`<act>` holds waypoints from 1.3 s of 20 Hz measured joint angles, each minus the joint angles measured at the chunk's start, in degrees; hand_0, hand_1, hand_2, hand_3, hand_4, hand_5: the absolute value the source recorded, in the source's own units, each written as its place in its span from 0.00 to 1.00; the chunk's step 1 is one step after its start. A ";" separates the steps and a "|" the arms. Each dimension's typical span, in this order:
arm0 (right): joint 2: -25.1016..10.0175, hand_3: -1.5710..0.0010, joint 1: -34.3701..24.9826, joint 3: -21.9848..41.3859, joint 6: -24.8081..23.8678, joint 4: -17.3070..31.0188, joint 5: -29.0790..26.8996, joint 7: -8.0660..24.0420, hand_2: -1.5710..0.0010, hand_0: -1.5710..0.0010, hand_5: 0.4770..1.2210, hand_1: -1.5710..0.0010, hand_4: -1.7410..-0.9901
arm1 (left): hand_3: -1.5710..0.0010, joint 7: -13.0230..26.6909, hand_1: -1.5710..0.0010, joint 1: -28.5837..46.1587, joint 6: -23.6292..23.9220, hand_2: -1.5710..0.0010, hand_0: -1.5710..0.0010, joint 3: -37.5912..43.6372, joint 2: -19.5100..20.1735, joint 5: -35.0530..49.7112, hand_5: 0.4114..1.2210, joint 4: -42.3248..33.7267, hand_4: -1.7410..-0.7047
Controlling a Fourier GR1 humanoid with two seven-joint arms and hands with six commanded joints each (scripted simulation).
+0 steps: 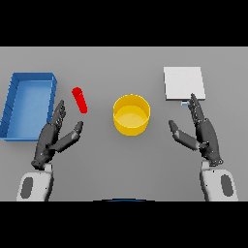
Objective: Pick up the red beaker and tilt it to pour out 1 green nut into yellow bowl. Pick up the yellow bowl and place it on the metallic measuring scale.
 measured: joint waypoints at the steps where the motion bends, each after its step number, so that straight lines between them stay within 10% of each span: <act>1: 0.10 1.00 1.33 0.49 0.18 0.01 0.57 -1.30 1.00 1.00 0.20 1.00 0.60 | 1.00 0.49 1.00 -1.85 0.44 1.00 1.00 0.80 0.35 -0.05 0.31 1.30 0.53; 24: -0.18 1.00 -0.72 -0.74 -0.93 1.33 0.91 0.50 1.00 1.00 0.23 1.00 0.59 | 0.98 -12.57 1.00 -30.43 6.11 0.97 1.00 8.91 -1.50 -2.50 0.39 40.40 0.38; 26: -0.40 1.00 -0.62 -0.97 -0.94 1.11 0.75 0.40 1.00 1.00 0.23 1.00 0.59 | 0.85 -13.59 0.80 -32.02 7.42 0.79 0.78 10.05 -2.13 -2.12 0.44 42.71 0.34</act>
